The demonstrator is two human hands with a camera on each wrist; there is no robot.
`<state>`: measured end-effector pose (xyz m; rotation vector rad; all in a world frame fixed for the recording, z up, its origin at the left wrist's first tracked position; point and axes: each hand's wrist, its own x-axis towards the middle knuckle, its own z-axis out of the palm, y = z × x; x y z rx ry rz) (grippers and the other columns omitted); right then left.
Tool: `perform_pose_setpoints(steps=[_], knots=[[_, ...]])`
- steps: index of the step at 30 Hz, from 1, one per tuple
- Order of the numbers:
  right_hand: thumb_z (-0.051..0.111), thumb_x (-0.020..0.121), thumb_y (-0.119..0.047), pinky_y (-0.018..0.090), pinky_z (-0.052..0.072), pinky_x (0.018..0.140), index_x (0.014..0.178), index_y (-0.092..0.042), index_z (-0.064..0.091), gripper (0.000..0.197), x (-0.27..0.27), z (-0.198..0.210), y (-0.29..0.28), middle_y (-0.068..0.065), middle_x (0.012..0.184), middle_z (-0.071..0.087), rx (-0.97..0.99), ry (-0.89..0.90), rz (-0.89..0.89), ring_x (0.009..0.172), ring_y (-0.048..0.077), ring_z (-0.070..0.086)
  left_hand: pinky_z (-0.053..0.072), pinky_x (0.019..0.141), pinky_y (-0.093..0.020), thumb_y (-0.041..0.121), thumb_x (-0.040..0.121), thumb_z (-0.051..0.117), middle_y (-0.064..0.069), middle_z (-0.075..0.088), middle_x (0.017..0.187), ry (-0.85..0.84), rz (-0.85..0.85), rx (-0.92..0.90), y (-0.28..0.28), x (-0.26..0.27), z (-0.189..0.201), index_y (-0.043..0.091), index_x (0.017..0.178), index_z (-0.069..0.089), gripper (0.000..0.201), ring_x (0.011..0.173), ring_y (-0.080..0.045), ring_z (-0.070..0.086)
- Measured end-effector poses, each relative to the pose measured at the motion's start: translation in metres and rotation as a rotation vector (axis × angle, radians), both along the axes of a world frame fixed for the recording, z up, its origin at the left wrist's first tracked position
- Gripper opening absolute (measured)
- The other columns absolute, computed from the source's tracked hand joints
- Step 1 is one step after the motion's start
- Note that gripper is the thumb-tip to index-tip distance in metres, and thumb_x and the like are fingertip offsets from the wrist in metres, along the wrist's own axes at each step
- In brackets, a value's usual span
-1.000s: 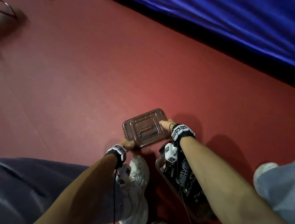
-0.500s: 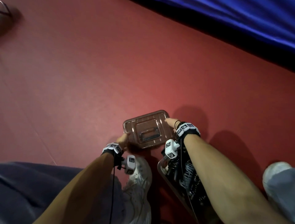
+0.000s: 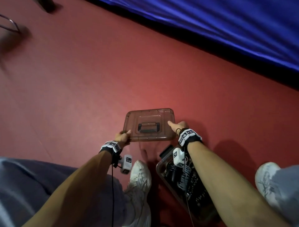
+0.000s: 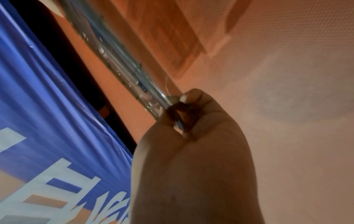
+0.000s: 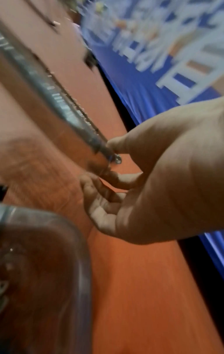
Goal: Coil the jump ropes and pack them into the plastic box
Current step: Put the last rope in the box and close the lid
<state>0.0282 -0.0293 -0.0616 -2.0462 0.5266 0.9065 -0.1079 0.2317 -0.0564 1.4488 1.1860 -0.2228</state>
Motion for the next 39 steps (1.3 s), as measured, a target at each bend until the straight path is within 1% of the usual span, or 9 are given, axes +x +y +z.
perform_pose_setpoints(steps=[3, 6, 9, 13, 19, 22, 26, 35, 39], knots=[[0.076, 0.084, -0.056, 0.039, 0.055, 0.095, 0.111, -0.003, 0.070, 0.059, 0.007, 0.021, -0.026, 0.008, 0.112, 0.071, 0.036, -0.113, -0.067, 0.105, 0.031, 0.069, 0.038, 0.039, -0.019, 0.013, 0.099, 0.060, -0.003, 0.049, 0.066, -0.076, -0.123, -0.090, -0.004, 0.011, 0.027, 0.014, 0.094, 0.062, 0.005, 0.041, -0.008, 0.045], [0.079, 0.087, -0.040, 0.033, 0.051, 0.091, 0.123, -0.012, 0.062, 0.048, 0.004, 0.039, -0.063, -0.001, 0.104, 0.061, 0.036, -0.285, -0.111, 0.104, 0.024, 0.065, 0.037, 0.038, -0.019, 0.010, 0.097, 0.062, -0.004, 0.057, 0.064, -0.075, -0.407, -0.094, -0.015, 0.017, 0.055, 0.014, 0.112, 0.068, 0.016, 0.040, -0.011, 0.045], [0.071, 0.095, -0.034, 0.030, 0.050, 0.086, 0.108, -0.012, 0.074, 0.026, -0.021, 0.059, -0.109, 0.006, 0.101, 0.075, -0.017, -0.272, 0.146, 0.101, 0.025, 0.070, 0.039, 0.037, -0.020, 0.010, 0.097, 0.063, 0.001, 0.064, 0.062, -0.116, -0.656, -0.048, -0.053, 0.017, 0.088, 0.010, 0.112, 0.066, 0.015, 0.038, -0.011, 0.050], [0.050, 0.103, -0.053, 0.027, 0.049, 0.074, 0.100, -0.008, 0.077, 0.053, -0.072, 0.079, -0.159, 0.011, 0.096, 0.077, -0.006, -0.264, 0.289, 0.085, 0.021, 0.069, 0.044, 0.039, -0.018, 0.017, 0.101, 0.058, 0.005, 0.066, 0.053, -0.120, -0.790, -0.024, -0.116, -0.002, 0.110, -0.001, 0.107, 0.063, 0.019, 0.039, -0.007, 0.058], [0.072, 0.095, -0.033, 0.025, 0.053, 0.053, 0.115, -0.014, 0.070, 0.028, -0.138, 0.061, -0.200, 0.003, 0.090, 0.077, 0.034, -0.304, 0.324, 0.058, 0.006, 0.067, 0.045, 0.073, -0.034, 0.036, 0.103, 0.050, -0.017, 0.067, 0.105, -0.118, -1.116, 0.383, -0.172, -0.032, 0.073, 0.008, 0.119, 0.046, 0.032, 0.090, -0.033, 0.064], [0.074, 0.092, -0.036, 0.034, 0.060, 0.069, 0.125, -0.022, 0.062, 0.039, -0.157, 0.044, -0.209, -0.002, 0.100, 0.076, -0.026, -0.342, 0.339, 0.076, 0.019, 0.073, 0.048, 0.080, -0.038, 0.037, 0.101, 0.053, -0.018, 0.068, 0.113, -0.117, -1.171, 0.519, -0.180, -0.041, 0.058, 0.010, 0.126, 0.047, 0.037, 0.101, -0.038, 0.064], [0.076, 0.089, -0.035, 0.035, 0.050, 0.096, 0.129, -0.021, 0.052, 0.048, -0.174, 0.033, -0.208, 0.001, 0.122, 0.060, -0.104, -0.409, 0.418, 0.113, 0.022, 0.060, 0.051, 0.085, -0.040, 0.036, 0.099, 0.053, -0.017, 0.067, 0.121, -0.049, -1.252, 0.626, -0.175, -0.048, 0.047, 0.019, 0.145, 0.039, 0.051, 0.106, -0.039, 0.064], [0.067, 0.096, -0.045, 0.041, 0.044, 0.111, 0.150, -0.020, 0.051, 0.062, -0.169, 0.025, -0.193, 0.015, 0.144, 0.050, -0.197, -0.400, 0.416, 0.133, 0.031, 0.051, 0.049, 0.074, -0.044, 0.038, 0.102, 0.046, -0.023, 0.069, 0.103, -0.066, -1.233, 0.757, -0.173, -0.054, 0.039, 0.006, 0.129, 0.042, 0.042, 0.092, -0.043, 0.066], [0.069, 0.095, -0.040, 0.034, 0.046, 0.108, 0.147, -0.015, 0.054, 0.060, -0.162, 0.032, -0.188, 0.009, 0.132, 0.057, -0.172, -0.406, 0.418, 0.124, 0.026, 0.057, 0.050, 0.074, -0.043, 0.034, 0.103, 0.045, -0.024, 0.070, 0.102, -0.108, -1.254, 0.821, -0.172, -0.054, 0.034, 0.007, 0.129, 0.055, 0.039, 0.091, -0.043, 0.067]])
